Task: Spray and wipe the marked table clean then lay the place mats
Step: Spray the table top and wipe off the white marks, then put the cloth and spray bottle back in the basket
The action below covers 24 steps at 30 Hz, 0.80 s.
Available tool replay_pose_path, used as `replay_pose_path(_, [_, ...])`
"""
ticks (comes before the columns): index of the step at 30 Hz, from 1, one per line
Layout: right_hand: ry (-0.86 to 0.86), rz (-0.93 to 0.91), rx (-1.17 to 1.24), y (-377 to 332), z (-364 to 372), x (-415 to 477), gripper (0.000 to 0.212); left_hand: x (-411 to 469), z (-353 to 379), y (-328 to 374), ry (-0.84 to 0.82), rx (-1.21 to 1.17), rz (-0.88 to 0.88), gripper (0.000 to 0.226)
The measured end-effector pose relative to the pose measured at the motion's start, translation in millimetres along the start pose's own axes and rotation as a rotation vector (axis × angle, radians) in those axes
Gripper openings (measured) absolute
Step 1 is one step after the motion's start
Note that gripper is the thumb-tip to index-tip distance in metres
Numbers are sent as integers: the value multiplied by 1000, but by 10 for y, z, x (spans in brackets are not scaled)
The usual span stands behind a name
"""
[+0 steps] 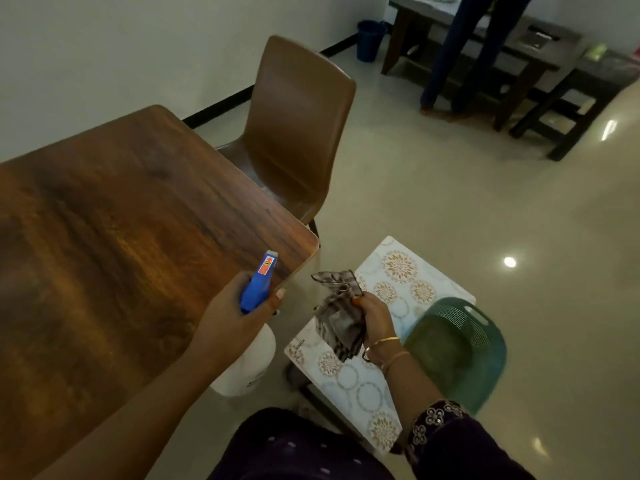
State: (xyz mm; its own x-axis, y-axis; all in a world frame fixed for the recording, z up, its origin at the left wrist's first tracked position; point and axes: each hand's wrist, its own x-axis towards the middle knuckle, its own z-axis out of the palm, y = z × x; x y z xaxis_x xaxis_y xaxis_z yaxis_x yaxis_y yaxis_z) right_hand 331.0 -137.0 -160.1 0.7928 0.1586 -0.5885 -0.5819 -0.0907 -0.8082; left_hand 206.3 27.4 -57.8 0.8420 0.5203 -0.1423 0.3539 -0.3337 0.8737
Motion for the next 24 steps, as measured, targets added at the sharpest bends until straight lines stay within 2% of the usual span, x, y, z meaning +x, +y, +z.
replay_pose_path(3, [106, 8, 20, 32, -205, -136, 27, 0, 106, 3, -77, 7, 82, 20])
replay_pose_path(8, [231, -60, -41, 103, -611, -301, 26, -78, 320, 17, -127, -14, 158, 24])
replay_pose_path(11, [301, -117, -51, 103, -918, -392, 21, -167, 484, 63, -159, -115, 128, 25])
replay_pose_path(13, [336, -162, -42, 55, -1126, -428, 16, -213, 626, 107, -207, -169, 90, 38])
replay_pose_path(15, [365, -191, -25, 2, -1310, -434, 19, -271, 797, 156, -214, -138, 59, 27])
replay_pose_path(18, [382, -220, -38, -27, -1554, -382, 23, -382, 1080, 244, -211, -131, 38, 18])
replay_pose_path(20, [358, -231, -61, -28, -1713, -313, 18, -461, 1311, 331, -203, -152, 42, 17])
replay_pose_path(24, [271, -240, -97, -61, -2066, -127, 15, -544, 1817, 546, -142, -155, 43, 29])
